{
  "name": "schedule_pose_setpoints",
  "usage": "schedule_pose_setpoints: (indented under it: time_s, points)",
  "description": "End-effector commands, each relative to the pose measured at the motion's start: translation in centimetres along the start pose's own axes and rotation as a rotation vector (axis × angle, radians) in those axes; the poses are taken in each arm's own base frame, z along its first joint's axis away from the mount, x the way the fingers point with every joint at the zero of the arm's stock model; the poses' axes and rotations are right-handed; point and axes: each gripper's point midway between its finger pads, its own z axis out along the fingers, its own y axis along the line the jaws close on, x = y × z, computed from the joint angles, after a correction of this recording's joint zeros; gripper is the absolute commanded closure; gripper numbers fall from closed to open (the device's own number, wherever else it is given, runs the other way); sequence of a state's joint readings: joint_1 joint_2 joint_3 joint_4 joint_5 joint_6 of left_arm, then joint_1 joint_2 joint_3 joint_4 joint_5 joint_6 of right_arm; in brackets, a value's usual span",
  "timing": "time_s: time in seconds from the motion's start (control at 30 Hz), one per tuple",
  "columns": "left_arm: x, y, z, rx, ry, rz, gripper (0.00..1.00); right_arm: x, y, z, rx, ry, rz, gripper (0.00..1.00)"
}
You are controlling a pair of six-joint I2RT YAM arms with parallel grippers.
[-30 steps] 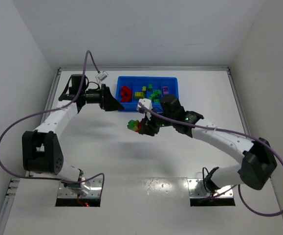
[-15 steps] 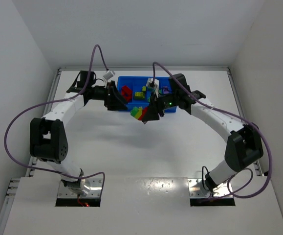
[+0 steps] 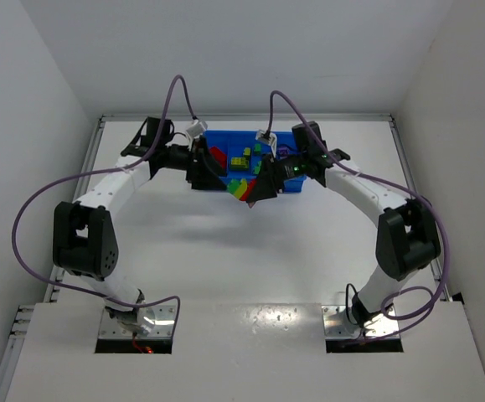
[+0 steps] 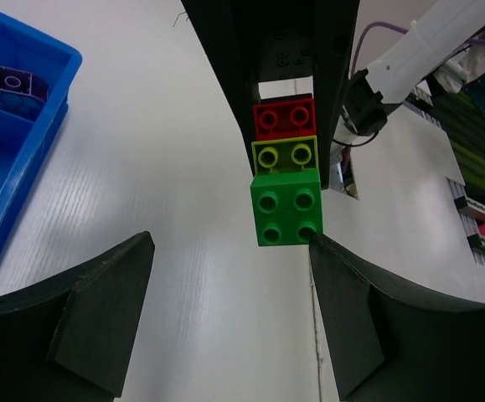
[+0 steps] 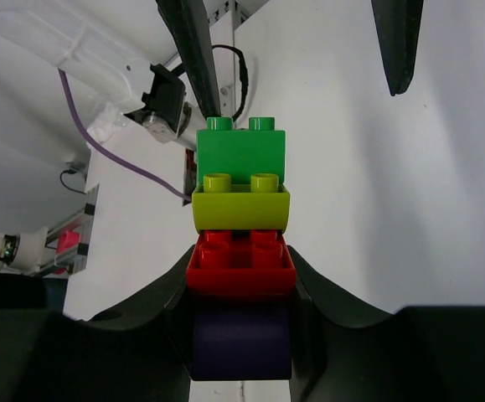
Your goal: Sort the legos into containers by color
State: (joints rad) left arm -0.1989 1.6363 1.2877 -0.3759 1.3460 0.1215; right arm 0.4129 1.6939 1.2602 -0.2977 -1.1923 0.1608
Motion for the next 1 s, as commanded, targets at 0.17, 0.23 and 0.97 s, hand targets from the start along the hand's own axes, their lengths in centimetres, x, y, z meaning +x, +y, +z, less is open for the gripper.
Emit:
schedule_pose_setpoints:
  time_s: [0.17,0.23,0.97]
  points:
    - [-1.8,-2.3,1.5,0.123,-0.005,0.065,0.19,-2.3,1.0,0.2,-0.042,-0.034,-0.13,1.0]
    - [-2.0,-2.8,1.5,0.162,-0.011,0.052,0.19,-2.4,1.5,0.0,-0.033,-0.033,-0.144,1.0]
    - [-1.1,-3.1,2.8,0.165,0.02,0.001,0.88,-0.1,0.0,-1.2,0.102,0.0,-0.214,1.0]
